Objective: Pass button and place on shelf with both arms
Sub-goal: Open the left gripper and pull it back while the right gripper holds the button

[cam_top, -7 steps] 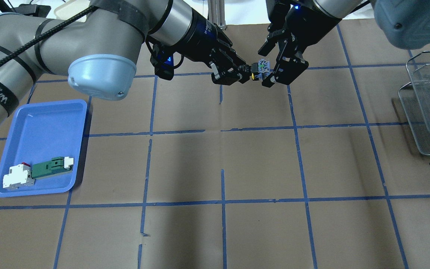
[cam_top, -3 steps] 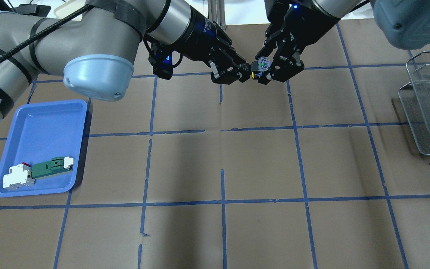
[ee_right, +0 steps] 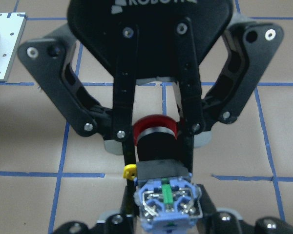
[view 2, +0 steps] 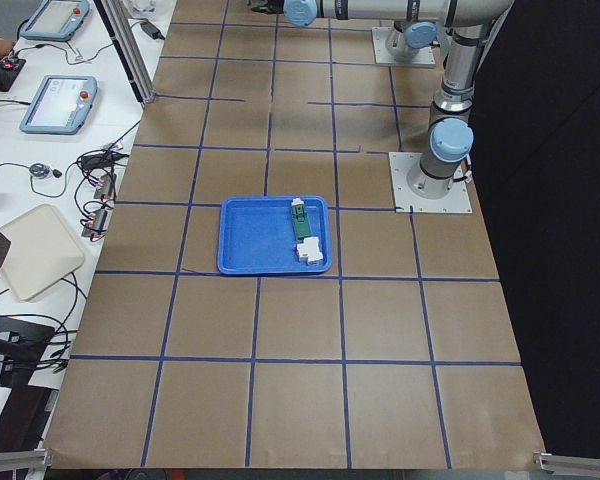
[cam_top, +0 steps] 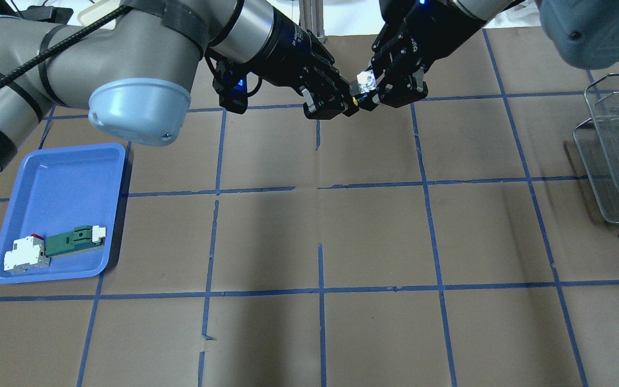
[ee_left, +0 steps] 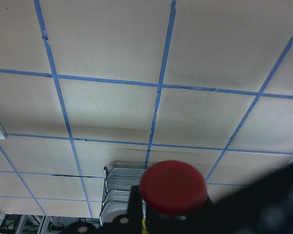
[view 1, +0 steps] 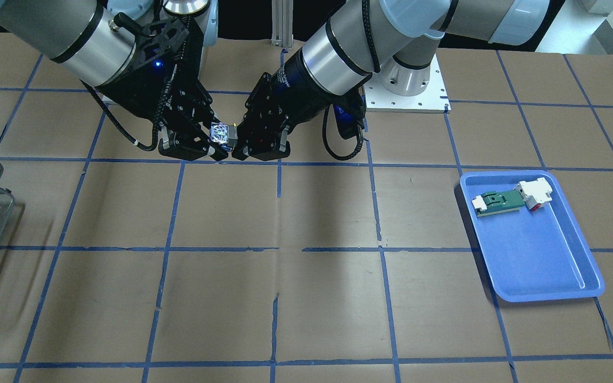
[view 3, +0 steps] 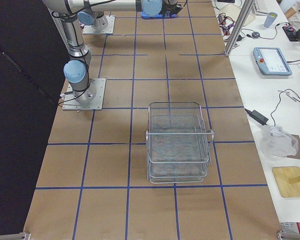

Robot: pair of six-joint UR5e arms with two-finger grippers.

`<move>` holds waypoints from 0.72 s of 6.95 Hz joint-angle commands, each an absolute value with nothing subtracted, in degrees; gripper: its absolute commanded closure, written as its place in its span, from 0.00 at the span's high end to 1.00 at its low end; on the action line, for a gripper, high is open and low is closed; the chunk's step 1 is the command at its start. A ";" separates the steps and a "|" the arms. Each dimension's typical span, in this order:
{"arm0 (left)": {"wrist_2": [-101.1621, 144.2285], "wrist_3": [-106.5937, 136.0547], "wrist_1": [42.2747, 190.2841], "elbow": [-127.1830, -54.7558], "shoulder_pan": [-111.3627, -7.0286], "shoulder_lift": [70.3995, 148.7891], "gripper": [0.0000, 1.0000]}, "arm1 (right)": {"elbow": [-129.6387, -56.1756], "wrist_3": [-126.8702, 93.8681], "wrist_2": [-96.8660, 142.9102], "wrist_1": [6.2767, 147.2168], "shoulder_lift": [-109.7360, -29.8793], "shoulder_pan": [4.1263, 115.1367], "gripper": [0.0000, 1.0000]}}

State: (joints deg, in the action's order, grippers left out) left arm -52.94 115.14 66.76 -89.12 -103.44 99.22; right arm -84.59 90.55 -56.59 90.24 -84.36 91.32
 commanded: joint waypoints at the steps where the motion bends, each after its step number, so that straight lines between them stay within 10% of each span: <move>1: -53.09 115.14 66.80 -89.12 -103.45 99.23 0.04 | -84.38 92.11 -56.16 90.26 -84.38 91.32 0.14; 2: -53.61 115.14 66.88 -89.64 -103.45 99.14 0.56 | -84.37 92.37 -56.25 90.18 -84.38 91.23 0.14; 5: -53.18 115.14 66.80 -88.86 -103.27 97.92 0.70 | -84.37 92.64 -56.25 90.26 -84.37 91.23 0.12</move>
